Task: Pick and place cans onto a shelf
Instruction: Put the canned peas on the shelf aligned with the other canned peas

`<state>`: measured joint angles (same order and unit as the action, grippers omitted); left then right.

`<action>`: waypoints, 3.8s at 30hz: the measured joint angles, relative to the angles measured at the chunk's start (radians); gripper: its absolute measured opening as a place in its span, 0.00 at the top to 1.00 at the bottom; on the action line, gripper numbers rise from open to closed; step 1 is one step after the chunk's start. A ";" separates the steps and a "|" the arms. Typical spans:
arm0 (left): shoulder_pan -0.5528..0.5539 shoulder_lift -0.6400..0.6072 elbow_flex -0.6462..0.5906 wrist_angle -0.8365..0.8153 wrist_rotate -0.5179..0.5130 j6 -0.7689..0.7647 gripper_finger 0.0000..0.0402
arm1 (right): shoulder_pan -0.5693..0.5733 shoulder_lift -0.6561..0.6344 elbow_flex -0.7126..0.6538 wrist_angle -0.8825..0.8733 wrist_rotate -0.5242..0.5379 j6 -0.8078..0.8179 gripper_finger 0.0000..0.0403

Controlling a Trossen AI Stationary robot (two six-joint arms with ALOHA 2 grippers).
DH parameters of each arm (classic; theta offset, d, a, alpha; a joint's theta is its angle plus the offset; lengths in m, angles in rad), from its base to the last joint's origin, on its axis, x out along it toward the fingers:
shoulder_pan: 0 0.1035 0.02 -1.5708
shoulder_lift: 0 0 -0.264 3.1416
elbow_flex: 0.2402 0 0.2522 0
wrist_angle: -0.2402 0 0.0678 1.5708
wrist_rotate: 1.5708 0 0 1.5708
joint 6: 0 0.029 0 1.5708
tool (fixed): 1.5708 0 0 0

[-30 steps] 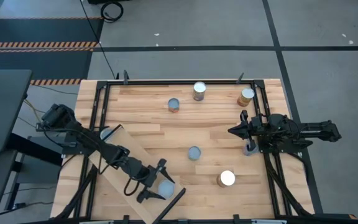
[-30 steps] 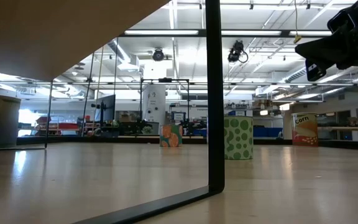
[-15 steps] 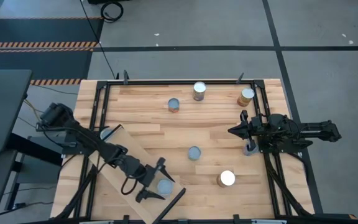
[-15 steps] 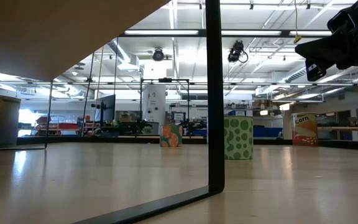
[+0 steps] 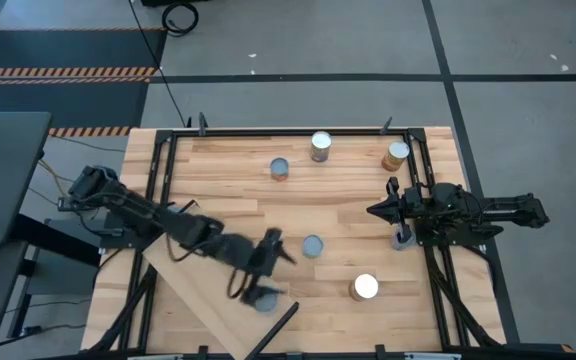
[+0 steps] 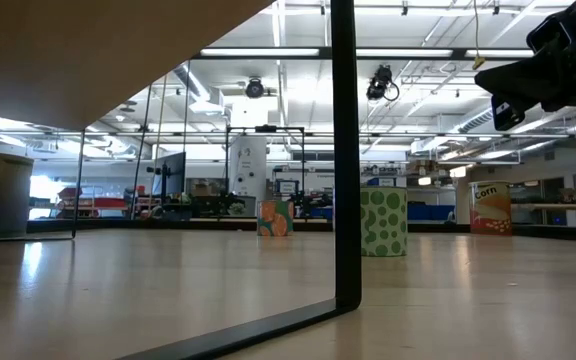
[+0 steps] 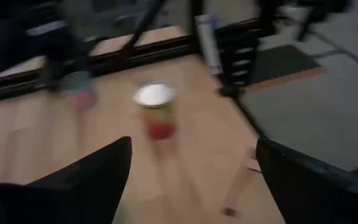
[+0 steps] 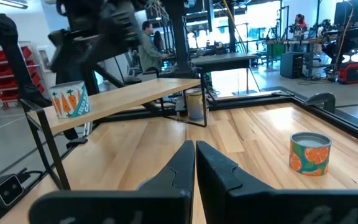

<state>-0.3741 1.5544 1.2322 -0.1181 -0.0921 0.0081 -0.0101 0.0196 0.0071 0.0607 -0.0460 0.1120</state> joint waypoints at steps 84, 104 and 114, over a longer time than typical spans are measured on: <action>0.309 0.471 0.170 -0.106 0.117 0.570 0.13 | 0.000 0.000 0.000 0.020 0.000 0.000 0.95; 0.328 0.444 0.171 -0.173 0.058 0.503 0.13 | 0.000 0.000 0.000 0.020 0.000 0.000 0.95; 0.355 0.380 0.172 -0.261 0.045 0.031 0.13 | 0.000 0.000 0.000 0.020 0.000 0.000 0.95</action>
<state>-0.0192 1.9349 1.4040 -0.3792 -0.0475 0.0393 -0.0101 0.0193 0.0070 0.0807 -0.0460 0.1120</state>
